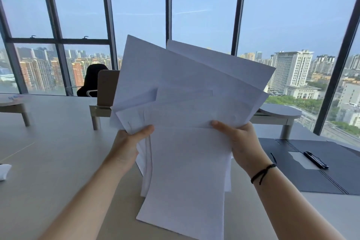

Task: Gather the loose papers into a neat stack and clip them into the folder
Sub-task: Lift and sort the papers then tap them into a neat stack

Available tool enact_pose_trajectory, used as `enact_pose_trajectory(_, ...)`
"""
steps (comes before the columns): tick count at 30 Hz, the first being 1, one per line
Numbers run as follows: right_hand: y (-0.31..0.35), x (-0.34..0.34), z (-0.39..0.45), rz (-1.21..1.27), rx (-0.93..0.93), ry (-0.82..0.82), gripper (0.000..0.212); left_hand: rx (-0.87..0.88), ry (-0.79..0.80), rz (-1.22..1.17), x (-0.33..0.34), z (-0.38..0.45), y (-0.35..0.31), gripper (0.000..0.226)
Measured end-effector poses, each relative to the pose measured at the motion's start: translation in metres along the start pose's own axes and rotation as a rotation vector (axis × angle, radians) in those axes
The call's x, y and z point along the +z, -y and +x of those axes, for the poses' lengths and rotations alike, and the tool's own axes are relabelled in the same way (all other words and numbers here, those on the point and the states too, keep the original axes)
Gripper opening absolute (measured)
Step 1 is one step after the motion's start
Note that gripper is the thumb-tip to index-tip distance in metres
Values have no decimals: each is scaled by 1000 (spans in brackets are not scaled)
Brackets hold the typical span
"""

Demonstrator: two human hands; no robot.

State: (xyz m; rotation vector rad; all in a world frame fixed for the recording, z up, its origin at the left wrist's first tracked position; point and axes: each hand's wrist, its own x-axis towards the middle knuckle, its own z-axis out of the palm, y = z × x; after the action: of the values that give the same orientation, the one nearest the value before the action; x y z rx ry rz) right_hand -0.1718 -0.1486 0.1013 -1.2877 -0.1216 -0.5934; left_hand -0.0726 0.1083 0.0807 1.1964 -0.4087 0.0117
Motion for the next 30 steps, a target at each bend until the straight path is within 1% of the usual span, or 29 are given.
enact_pose_trajectory(1, 0, 1, 0, -1, 7, -3, 31, -11, -39, 14, -3, 2, 4, 13)
enact_pose_trajectory(2, -1, 2, 0, -9, 9, -6, 29, -8, -66, 63, -3, 2, 5, 13)
enact_pose_trajectory(4, -3, 4, 2, -49, -6, -33, 26, -7, -105, 207, -4, 5, 7, 42)
enact_pose_trajectory(6, -10, 3, 4, -103, -17, -98, 20, -22, -123, 254, -1, 2, 14, 45)
enact_pose_trajectory(7, -17, 1, 4, -128, -12, -138, 16, -16, -76, 319, -1, -4, 20, 46)
enact_pose_trajectory(8, -27, -3, 3, -149, 2, -177, 13, -3, 3, 388, -2, -11, 31, 39)
enact_pose_trajectory(9, -41, -8, 1, -172, 29, -217, 11, -29, 101, 428, -4, -21, 46, 37)
enact_pose_trajectory(10, -56, -13, -2, -192, 64, -253, 9, -75, 194, 439, -6, -32, 61, 53)
enact_pose_trajectory(11, -72, -19, -6, -213, 99, -284, 7, -120, 237, 453, -10, -39, 78, 66)
enact_pose_trajectory(12, -88, -25, -11, -240, 134, -304, 6, -141, 239, 494, -10, -47, 91, 74)
enact_pose_trajectory(15, -126, -38, -24, -320, 224, -317, 9, -147, 150, 726, -7, -46, 110, 104)
enact_pose_trajectory(17, -137, -43, -26, -370, 251, -305, 11, -181, 122, 886, -9, -41, 118, 121)
enact_pose_trajectory(20, -139, -52, -19, -443, 276, -280, 13, -192, 101, 1050, -9, -36, 125, 136)
enact_pose_trajectory(22, -140, -56, -13, -428, 295, -271, 16, -222, 83, 1112, -9, -33, 129, 148)
enact_pose_trajectory(24, -141, -58, -12, -380, 303, -277, 12, -249, 46, 1185, -8, -30, 129, 157)
enact_pose_trajectory(26, -140, -57, -12, -338, 303, -275, 10, -234, -13, 1239, -6, -29, 126, 154)
enact_pose_trajectory(27, -140, -57, -11, -329, 298, -272, 10, -203, -31, 1265, -5, -29, 126, 147)
enact_pose_trajectory(29, -141, -57, -10, -324, 291, -280, 10, -120, -27, 1329, -5, -28, 126, 120)
enact_pose_trajectory(30, -141, -57, -10, -325, 288, -285, 10, -97, 0, 1351, -5, -27, 127, 104)
